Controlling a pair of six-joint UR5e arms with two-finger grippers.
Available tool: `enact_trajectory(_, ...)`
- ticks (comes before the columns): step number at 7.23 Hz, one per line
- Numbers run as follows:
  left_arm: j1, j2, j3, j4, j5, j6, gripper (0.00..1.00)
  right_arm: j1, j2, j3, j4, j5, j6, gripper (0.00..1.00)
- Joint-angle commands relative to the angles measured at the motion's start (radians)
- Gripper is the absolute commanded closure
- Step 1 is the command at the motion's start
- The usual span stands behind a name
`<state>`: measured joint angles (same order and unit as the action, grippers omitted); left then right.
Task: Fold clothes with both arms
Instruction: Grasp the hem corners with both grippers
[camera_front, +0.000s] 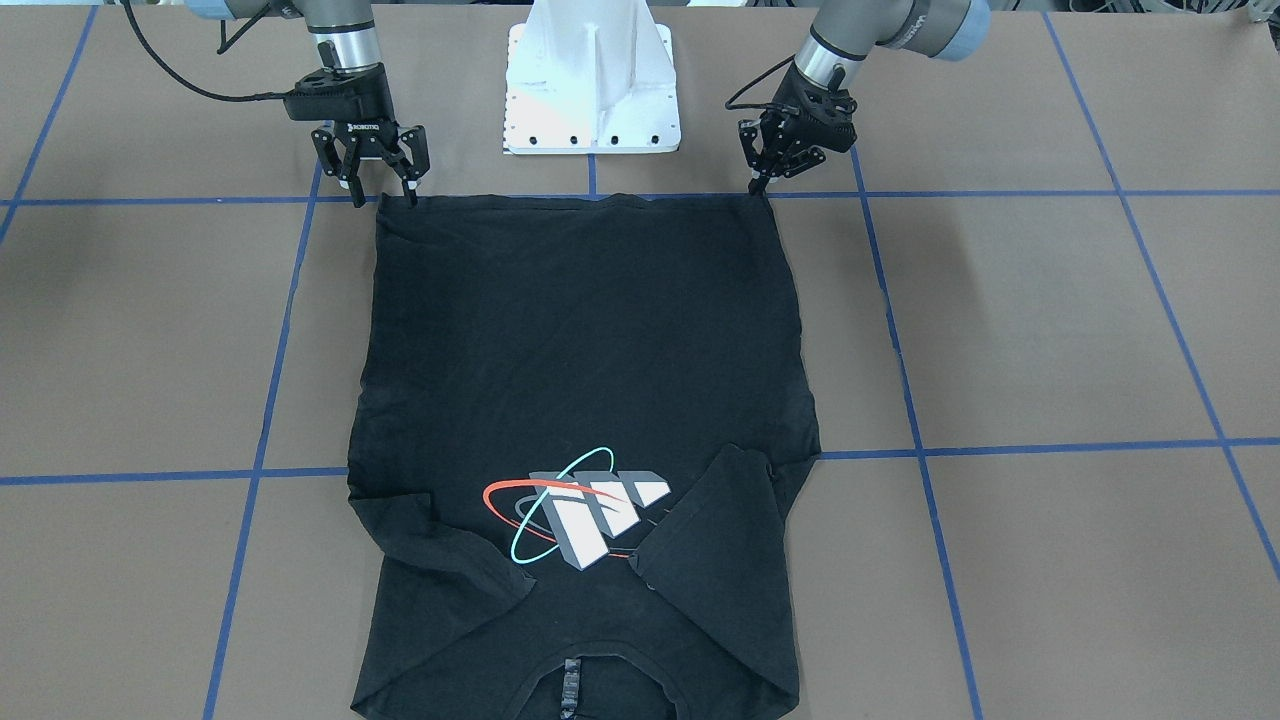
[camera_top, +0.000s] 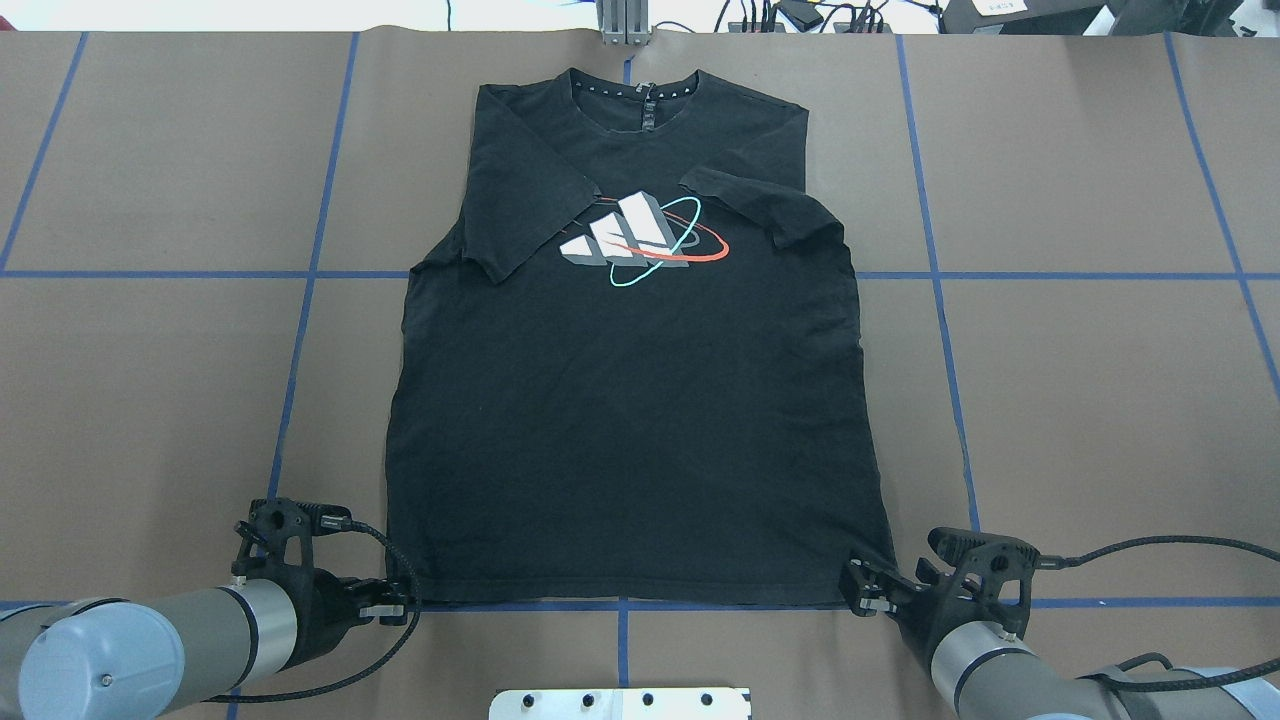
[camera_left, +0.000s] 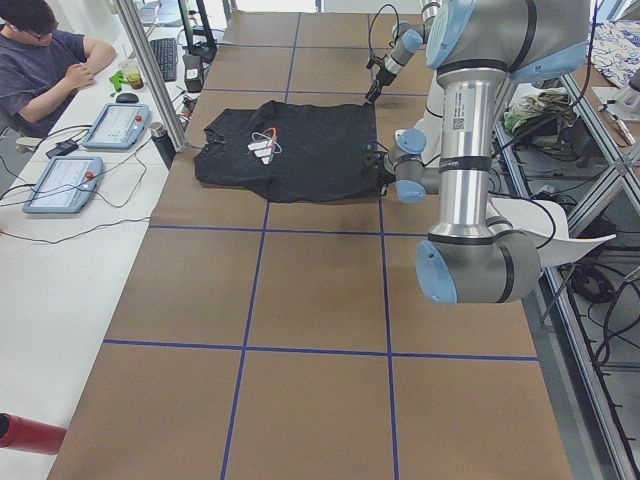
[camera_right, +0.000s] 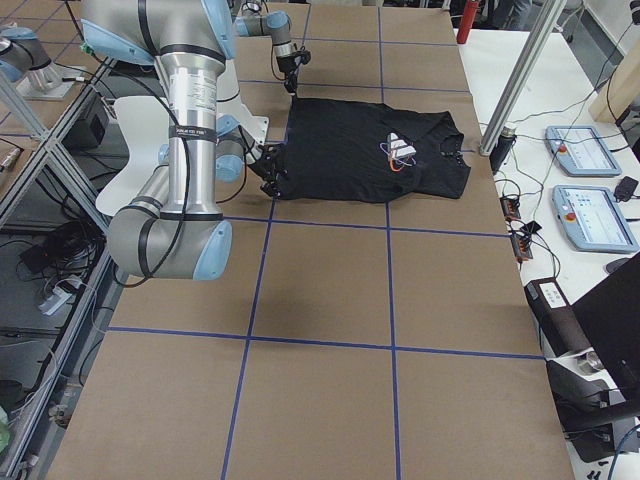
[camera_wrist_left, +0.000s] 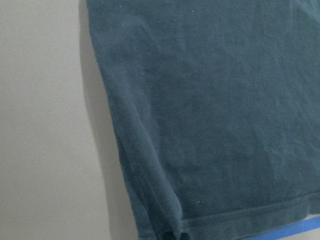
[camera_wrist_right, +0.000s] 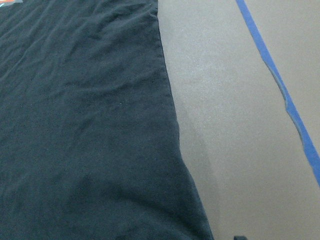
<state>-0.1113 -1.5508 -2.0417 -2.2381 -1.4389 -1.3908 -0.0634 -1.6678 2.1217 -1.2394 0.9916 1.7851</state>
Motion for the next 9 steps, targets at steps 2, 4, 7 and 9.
enact_trajectory(2, 0.001, 0.000, 0.000, 0.000, 0.000, -0.001, 1.00, -0.021, -0.003, 0.000, 0.000, 0.001, 0.002, 0.37)
enact_trajectory(4, 0.001, 0.000, 0.002, 0.000, 0.000, 0.001, 1.00, -0.039, -0.019, -0.003, -0.003, 0.004, 0.002, 0.37)
enact_trajectory(7, -0.001, -0.002, 0.003, 0.000, 0.000, 0.001, 1.00, -0.053, -0.030, -0.002, -0.003, 0.005, 0.002, 0.64)
enact_trajectory(9, -0.002, -0.002, 0.003, 0.000, 0.000, 0.001, 1.00, -0.055, -0.024, 0.007, -0.003, 0.007, 0.000, 0.95)
